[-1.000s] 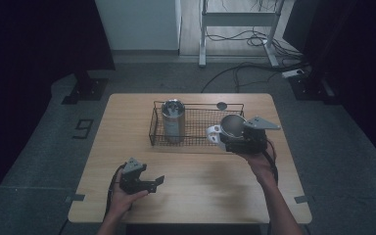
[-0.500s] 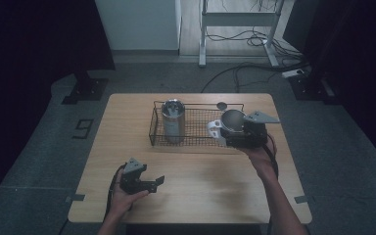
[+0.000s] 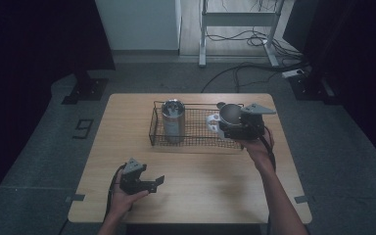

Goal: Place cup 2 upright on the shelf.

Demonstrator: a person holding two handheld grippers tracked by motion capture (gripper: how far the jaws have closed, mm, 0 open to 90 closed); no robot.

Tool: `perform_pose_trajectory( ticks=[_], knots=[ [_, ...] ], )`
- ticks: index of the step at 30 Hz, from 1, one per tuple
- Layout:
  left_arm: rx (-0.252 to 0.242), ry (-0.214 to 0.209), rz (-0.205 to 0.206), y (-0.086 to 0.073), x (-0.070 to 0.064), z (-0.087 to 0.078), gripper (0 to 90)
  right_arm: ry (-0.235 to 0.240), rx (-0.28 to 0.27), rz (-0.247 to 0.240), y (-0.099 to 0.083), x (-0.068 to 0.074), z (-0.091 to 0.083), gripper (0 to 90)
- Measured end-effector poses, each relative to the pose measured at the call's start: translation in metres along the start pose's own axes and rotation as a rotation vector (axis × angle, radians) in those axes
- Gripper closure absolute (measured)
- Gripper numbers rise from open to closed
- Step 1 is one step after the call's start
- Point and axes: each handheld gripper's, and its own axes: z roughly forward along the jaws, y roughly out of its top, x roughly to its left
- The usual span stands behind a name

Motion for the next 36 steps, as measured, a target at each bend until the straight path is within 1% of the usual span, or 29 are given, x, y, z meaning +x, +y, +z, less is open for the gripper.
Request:
perform_pose_trajectory(
  ticks=[3, 6, 8, 12, 17, 21, 23, 30, 36],
  knots=[
    [-0.001, 0.002, 0.0, 0.0, 0.001, -0.001, 8.4, -0.001, 0.006, -0.004, 0.002, -0.002, 0.003, 7.5],
    [0.001, 0.0, -0.001, -0.001, 0.0, -0.001, 8.4, 0.005, 0.01, 0.003, 0.004, -0.004, 0.006, 7.5],
    [0.002, 0.002, -0.002, -0.001, 0.001, 0.0, 8.4, 0.002, 0.012, -0.006, 0.006, -0.005, 0.008, 7.5],
    [0.004, 0.002, -0.003, -0.001, 0.0, 0.0, 8.4, 0.004, 0.015, 0.007, 0.009, -0.008, 0.012, 7.5],
    [0.004, 0.003, -0.002, -0.001, 0.0, 0.0, 8.4, -0.002, 0.023, 0.006, 0.014, -0.01, 0.018, 7.5],
    [0.002, 0.003, -0.002, -0.001, 0.001, -0.001, 8.4, 0.0, 0.03, 0.009, 0.018, -0.012, 0.026, 7.5],
    [0.001, 0.003, -0.003, -0.001, 0.001, -0.002, 8.4, -0.007, 0.037, 0.007, 0.019, -0.013, 0.031, 7.5],
    [0.002, 0.001, -0.006, -0.002, 0.003, -0.004, 8.4, -0.021, 0.056, 0.024, 0.018, -0.021, 0.047, 7.5],
    [0.006, 0.001, -0.008, -0.002, 0.003, -0.003, 8.4, -0.028, 0.073, 0.026, 0.017, -0.026, 0.059, 7.5]
  ],
)
